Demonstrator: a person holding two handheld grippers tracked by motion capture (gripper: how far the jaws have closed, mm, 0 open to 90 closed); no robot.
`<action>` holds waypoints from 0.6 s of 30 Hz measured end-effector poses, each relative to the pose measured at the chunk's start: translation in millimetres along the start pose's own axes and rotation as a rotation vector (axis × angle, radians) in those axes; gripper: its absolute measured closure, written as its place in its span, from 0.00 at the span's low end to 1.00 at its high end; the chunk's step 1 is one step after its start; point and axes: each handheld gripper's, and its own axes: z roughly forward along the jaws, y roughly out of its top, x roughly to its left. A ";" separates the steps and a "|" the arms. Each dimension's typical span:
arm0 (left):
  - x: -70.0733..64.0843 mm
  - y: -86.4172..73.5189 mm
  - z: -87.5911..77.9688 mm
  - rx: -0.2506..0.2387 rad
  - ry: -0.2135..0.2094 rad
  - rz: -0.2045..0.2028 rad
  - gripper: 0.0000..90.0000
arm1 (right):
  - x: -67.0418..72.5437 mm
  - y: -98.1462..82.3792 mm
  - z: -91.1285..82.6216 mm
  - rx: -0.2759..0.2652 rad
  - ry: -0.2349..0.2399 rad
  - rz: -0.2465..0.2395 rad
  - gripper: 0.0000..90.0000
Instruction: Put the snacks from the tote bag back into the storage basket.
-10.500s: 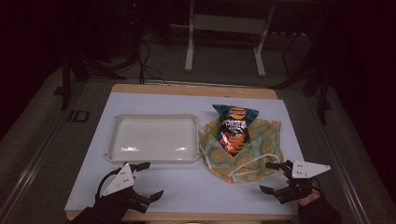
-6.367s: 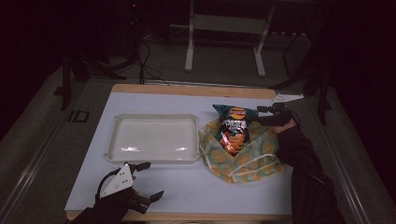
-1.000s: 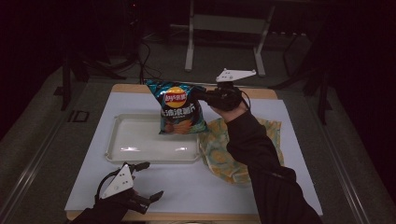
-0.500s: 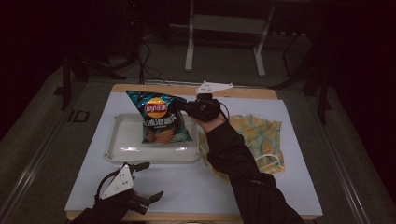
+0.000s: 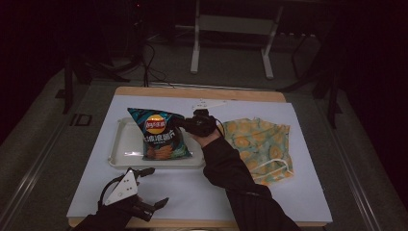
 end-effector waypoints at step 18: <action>-0.3 -0.3 1.1 0.009 -0.004 0.002 0.00 | -15.0 -19.9 7.5 0.067 -0.023 0.052 1.00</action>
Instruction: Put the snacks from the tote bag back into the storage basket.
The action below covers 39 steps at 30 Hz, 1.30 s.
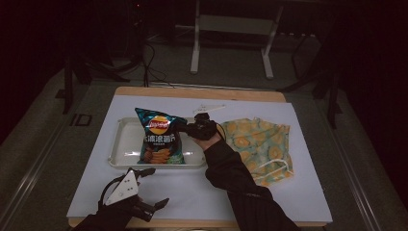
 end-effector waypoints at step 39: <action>0.8 -0.1 0.6 0.005 0.006 0.001 0.00 | -5.8 22.5 -54.3 0.066 -0.105 -0.036 0.56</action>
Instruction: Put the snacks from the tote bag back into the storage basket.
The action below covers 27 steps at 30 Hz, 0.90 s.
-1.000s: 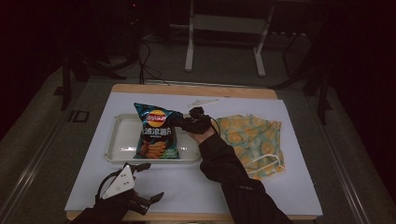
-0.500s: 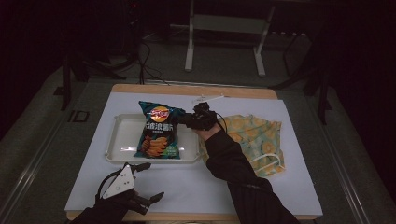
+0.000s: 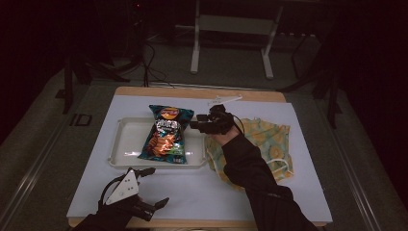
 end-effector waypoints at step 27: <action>-0.1 -0.2 1.4 0.004 -0.003 -0.006 0.00 | -9.8 -11.1 -81.4 -0.043 0.061 -0.092 0.17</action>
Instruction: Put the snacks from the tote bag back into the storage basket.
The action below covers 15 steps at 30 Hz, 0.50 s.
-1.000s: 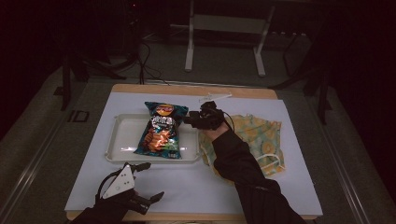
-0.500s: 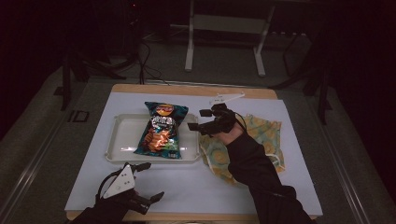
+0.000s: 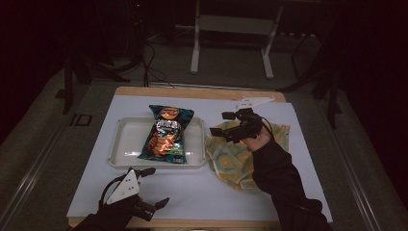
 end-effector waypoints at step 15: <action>-0.2 0.0 0.0 0.000 0.000 0.000 0.00 | 5.0 -24.2 -56.0 -0.007 -0.035 -0.050 0.16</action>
